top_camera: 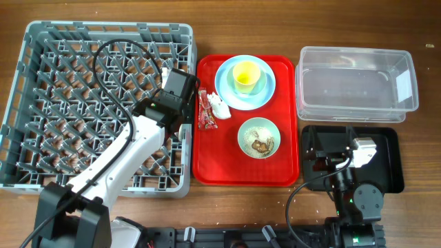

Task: Sort waste into correct bins and load items into the dishwasher rack
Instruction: 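Place the fork into the rack beside the spoon with left gripper, then move the right gripper over the green bowl on the tray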

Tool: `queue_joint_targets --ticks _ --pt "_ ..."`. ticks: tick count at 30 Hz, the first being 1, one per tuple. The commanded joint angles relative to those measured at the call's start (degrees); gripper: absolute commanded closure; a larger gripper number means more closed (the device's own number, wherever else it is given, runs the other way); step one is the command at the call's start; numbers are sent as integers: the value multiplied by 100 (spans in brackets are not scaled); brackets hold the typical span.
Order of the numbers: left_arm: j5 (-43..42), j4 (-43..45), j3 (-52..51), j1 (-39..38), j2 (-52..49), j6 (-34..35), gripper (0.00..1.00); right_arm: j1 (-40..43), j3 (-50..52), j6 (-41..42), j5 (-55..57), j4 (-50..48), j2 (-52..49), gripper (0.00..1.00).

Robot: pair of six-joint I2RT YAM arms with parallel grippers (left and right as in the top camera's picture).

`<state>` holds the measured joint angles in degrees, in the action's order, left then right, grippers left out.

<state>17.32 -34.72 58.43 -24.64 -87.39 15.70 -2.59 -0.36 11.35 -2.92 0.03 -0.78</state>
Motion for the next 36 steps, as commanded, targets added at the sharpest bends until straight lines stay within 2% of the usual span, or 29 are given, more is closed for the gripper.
queue_joint_targets --ticks 1,7,8,11,12,13,15,16,17,34,36 --pt "11 37 83 39 -39 -31 63 -9 7 68 70 -17 35 0" --pt "31 66 85 37 638 -28 69 -9 7 66 70 -17 35 0" --pt "-149 68 85 39 769 -26 69 -9 7 68 70 -17 35 0" --pt "-1403 68 83 37 1244 299 73 -9 7 68 70 -17 35 0" --pt "-1757 66 83 37 1248 297 71 -9 7 68 70 -17 35 0" --pt "-2127 59 83 37 1228 297 62 -9 7 68 70 -17 35 0" --pt "-2402 59 83 37 1228 297 53 -9 7 68 70 -17 35 0" --pt "-2437 59 83 37 1228 295 22 -9 7 66 70 -17 35 0" --pt "-2437 59 83 39 1228 295 0 -9 7 68 70 -17 35 0" --pt "-2435 59 83 39 1228 293 0 -9 7 66 72 -22 35 0" --pt "-2435 59 83 39 1228 293 0 -9 7 247 153 -321 35 0"
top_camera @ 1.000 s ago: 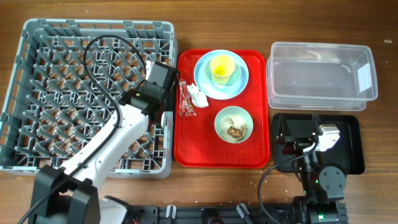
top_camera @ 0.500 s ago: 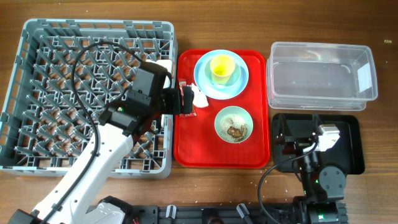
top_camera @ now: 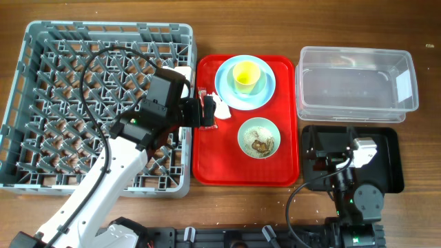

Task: Sort waste into correct bins and load items into the dishwasher rack
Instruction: 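Move the right gripper over the green bowl on the tray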

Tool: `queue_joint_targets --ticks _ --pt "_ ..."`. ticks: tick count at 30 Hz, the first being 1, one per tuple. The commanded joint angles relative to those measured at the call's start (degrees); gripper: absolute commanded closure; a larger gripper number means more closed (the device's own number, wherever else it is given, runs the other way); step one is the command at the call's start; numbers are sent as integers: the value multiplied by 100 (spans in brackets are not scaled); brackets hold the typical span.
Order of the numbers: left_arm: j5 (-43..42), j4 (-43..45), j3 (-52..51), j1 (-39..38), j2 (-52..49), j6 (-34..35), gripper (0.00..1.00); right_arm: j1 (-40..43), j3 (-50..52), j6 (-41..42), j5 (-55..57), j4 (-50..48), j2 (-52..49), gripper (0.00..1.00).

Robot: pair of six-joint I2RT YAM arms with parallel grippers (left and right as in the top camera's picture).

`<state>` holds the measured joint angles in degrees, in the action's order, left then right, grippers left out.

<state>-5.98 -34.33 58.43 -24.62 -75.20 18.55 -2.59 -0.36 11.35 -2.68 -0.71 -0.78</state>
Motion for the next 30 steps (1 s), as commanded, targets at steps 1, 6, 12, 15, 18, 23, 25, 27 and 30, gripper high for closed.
queue_joint_targets --ticks 1,6,12,15,18,23,25,27,30 --pt "-105 20 83 37 9 9 0 -9 7 632 68 -254 35 0" --pt "-105 20 83 37 9 9 0 -7 -140 2382 -533 -280 35 0" --pt "-105 22 83 37 9 9 0 -9 -4083 940 -409 3346 -1875 0" --pt "-105 20 83 37 9 9 0 -9 -5976 501 -778 5851 -4385 0" --pt "-105 20 83 37 9 9 0 -9 -6771 527 -920 6900 -6336 1" --pt "-105 20 83 37 9 9 0 -50 -6293 382 -942 6898 -7600 92" --pt "-105 20 83 37 9 9 0 -142 -5860 356 -883 6564 -7582 91" --pt "-105 20 83 37 9 9 0 -361 -5480 192 -833 6100 -7582 91" --pt "-105 20 83 37 9 9 0 -772 -4898 667 -11 5442 -7587 87"
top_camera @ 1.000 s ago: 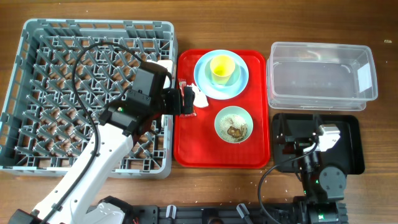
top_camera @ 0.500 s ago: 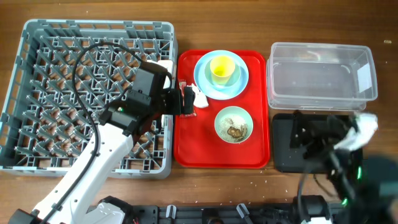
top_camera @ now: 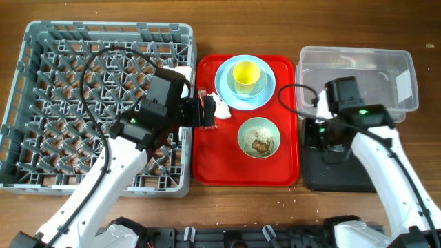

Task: Sort waste into correct bins and load items into the dishwasher rack
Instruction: 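Move the right gripper over the green bowl on the tray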

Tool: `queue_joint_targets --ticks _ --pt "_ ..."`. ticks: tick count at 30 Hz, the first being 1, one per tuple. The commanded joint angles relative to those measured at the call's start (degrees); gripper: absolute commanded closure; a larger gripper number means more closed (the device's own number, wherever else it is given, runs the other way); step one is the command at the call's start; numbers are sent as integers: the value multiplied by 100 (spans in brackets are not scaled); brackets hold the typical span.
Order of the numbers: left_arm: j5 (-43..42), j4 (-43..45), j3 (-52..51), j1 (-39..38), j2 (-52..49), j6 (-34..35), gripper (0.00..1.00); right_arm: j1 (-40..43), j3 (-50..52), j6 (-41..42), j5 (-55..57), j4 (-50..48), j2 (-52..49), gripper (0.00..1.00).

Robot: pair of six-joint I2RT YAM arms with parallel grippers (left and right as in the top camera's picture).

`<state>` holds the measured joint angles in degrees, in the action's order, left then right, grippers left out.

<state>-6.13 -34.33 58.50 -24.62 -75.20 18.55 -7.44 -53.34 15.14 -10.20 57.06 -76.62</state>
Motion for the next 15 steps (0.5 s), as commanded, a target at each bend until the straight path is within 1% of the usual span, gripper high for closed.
queue_joint_targets --ticks 1,3,6,7,10,12,14,15 --pt "-90 20 76 37 9 9 0 -343 522 361 1040 -463 -4 86" --pt "-90 20 76 37 9 9 0 -363 769 306 1272 -837 -4 84" --pt "-90 20 76 37 9 9 0 -363 951 280 1478 -1104 -7 72" --pt "-90 20 76 37 9 9 0 -363 1060 280 1484 -1255 -7 71" --pt "-90 20 76 37 9 9 0 -363 1351 52 866 -1757 -7 71" --pt "-90 20 76 37 9 9 0 -363 1357 4 837 -1781 -7 73" --pt "-90 20 76 37 9 9 0 -363 1362 2 837 -1766 -7 79" --pt "-90 20 76 37 9 9 0 -363 1362 2 839 -1768 -7 85"
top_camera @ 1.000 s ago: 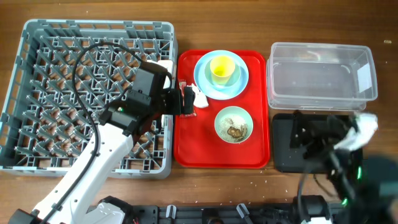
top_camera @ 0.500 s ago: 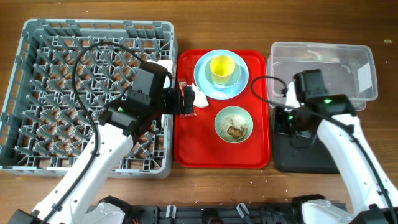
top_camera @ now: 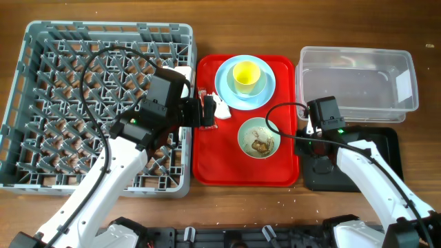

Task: Sort waste into correct bins and load items into the dishwasher rack
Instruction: 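Move the right gripper over the green bowl on the tray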

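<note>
A red snack wrapper point(top_camera: 204, 125) lies along the left edge of the red tray point(top_camera: 213, 172), beside a crumpled white tissue point(top_camera: 220, 107). My left gripper point(top_camera: 207, 111) is down on the wrapper's middle; its jaws are too dark to read. On the tray stand a blue plate point(top_camera: 227, 93) carrying a yellow cup point(top_camera: 246, 74) and a green bowl point(top_camera: 259, 136) with food scraps. My right gripper point(top_camera: 308, 128) hovers at the tray's right edge, just right of the bowl, its fingers hidden under the wrist.
The grey dishwasher rack point(top_camera: 41, 41) fills the left side. A clear plastic bin point(top_camera: 406, 76) sits at the back right, with a black bin point(top_camera: 393, 162) in front of it. The right arm lies across the black bin.
My right wrist has moved from the clear bin's front left corner down and left to the tray's right edge near the bowl. The left gripper stays on the wrapper.
The left gripper was first over the rack's right edge and the right arm was folded on the black bin. The left gripper then sat on the wrapper and has stayed there. The right arm later rose near the clear bin and now sits beside the bowl.
</note>
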Tool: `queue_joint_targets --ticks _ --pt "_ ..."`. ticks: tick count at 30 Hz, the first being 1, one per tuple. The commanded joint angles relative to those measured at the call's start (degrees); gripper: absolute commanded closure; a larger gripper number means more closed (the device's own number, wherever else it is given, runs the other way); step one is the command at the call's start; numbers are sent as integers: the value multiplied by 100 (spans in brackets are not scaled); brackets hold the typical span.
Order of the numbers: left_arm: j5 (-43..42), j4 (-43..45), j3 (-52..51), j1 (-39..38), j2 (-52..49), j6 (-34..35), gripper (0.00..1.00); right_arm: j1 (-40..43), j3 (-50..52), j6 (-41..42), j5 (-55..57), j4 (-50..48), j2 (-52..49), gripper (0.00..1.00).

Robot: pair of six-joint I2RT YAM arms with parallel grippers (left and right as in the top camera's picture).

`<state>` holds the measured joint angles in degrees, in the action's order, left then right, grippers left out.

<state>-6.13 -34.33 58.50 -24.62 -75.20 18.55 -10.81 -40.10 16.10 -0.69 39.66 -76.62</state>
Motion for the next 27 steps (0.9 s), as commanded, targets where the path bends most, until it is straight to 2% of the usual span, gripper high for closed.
queue_joint_targets --ticks 1,4,8,12,20,27 --pt "-90 20 76 37 9 9 0 -26 37 -96 -111 -55 -7 88" --pt "-90 20 76 37 9 9 0 -26 37 -111 -111 -168 -7 89" --pt "-90 20 76 37 9 9 0 -26 39 -111 -111 -146 -7 95" --pt "-90 20 76 37 9 9 0 -26 48 -111 -111 -151 -11 95" --pt "-90 20 76 37 9 9 0 -26 249 -350 -94 -839 -11 96" --pt "-90 20 76 37 9 9 0 -26 249 -892 -160 -1036 -11 96"
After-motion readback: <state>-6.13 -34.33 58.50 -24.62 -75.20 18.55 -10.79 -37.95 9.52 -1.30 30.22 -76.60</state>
